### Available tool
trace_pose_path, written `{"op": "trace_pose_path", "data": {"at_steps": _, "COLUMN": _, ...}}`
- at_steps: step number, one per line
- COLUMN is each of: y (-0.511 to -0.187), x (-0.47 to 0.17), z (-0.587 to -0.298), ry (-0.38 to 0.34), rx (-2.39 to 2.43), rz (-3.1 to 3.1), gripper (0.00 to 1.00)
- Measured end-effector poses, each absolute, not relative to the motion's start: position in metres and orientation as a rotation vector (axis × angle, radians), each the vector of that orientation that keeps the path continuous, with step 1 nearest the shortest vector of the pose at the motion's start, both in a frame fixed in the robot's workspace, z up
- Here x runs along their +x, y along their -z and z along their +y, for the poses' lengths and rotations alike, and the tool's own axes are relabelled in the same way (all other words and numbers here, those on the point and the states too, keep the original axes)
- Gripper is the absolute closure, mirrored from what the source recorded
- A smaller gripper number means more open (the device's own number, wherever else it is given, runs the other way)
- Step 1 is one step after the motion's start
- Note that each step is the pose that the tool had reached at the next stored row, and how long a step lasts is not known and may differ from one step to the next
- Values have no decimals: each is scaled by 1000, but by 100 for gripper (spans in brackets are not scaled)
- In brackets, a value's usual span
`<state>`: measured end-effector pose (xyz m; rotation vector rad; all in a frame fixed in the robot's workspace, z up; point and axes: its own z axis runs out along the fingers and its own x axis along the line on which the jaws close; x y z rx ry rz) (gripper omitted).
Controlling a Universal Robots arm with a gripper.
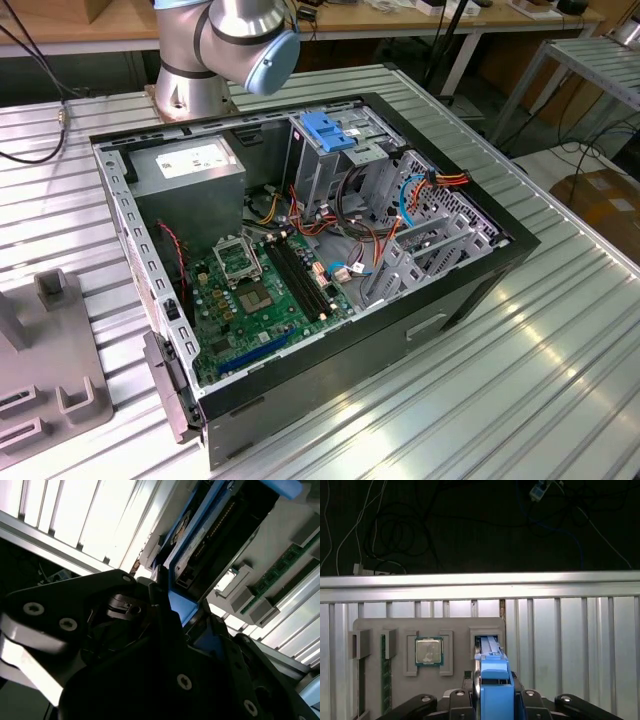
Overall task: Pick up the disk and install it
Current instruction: 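Pick up the disk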
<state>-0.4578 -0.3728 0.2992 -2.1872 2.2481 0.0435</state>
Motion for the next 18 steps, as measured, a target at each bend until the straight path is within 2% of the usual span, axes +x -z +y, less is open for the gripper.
{"op": "trace_pose_path", "data": {"at_steps": 1, "y": -299, "x": -458, "z": -373, "ry": -44, "rx": -2188, "rz": 2247, "gripper": 63}}
{"op": "trace_pose_path", "data": {"at_steps": 18, "y": -294, "x": -458, "z": -373, "ry": -43, "rx": -2193, "rz": 2242, "gripper": 63}}
